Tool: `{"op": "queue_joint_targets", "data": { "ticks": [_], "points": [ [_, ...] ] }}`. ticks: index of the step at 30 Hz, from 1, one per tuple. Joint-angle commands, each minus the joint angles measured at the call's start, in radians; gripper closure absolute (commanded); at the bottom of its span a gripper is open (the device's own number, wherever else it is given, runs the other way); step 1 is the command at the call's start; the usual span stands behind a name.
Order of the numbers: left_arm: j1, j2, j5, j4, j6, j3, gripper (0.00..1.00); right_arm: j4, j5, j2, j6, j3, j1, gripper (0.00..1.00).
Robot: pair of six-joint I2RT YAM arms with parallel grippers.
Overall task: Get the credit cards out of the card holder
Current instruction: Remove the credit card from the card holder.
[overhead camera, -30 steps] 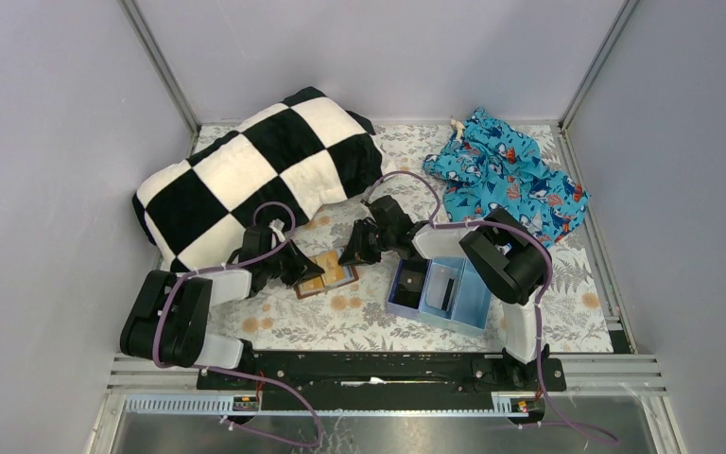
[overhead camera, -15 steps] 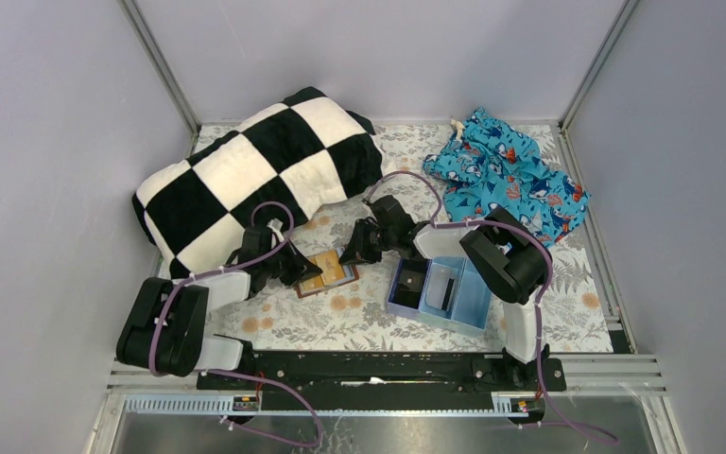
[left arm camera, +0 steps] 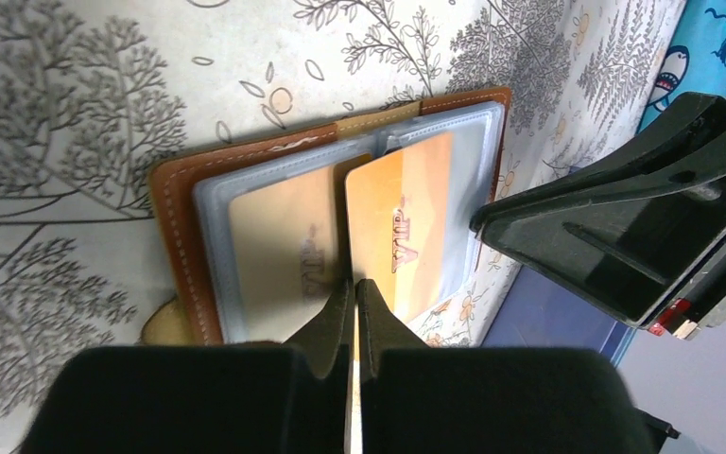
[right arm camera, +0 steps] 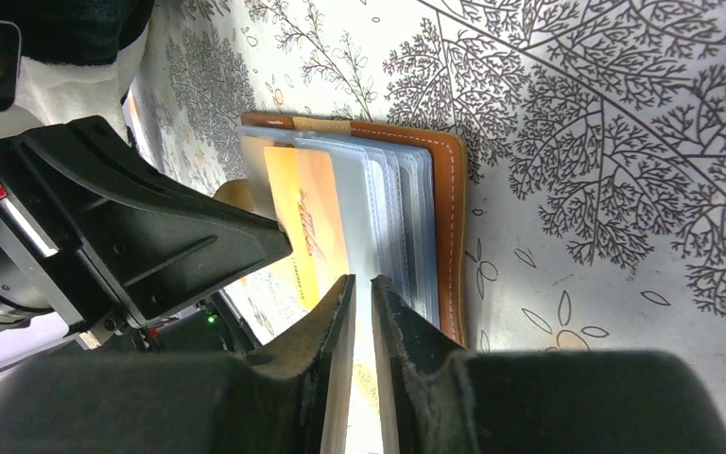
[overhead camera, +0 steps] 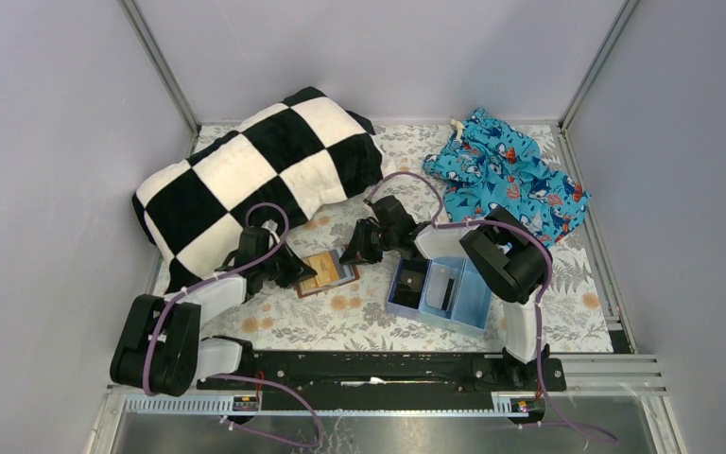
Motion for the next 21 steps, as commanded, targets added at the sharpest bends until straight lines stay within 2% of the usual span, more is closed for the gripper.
{"op": "queue_joint_targets", "data": {
  "ticks": [1, 13, 21],
  "points": [
    [0.019, -0.07, -0.103, -0.11, 0.038, 0.025, 1.0, -0.191, 0.145, 0.047, -0.067, -0.061, -0.037, 0.78],
    [0.021, -0.1, -0.044, -0.194, 0.058, 0.077, 1.0, -0.109, 0.024, -0.057, -0.109, -0.016, -0.035, 0.75],
    [0.021, -0.09, 0.043, -0.193, 0.066, 0.119, 1.0, -0.052, -0.016, -0.074, -0.107, -0.014, -0.023, 0.63]
  ]
}}
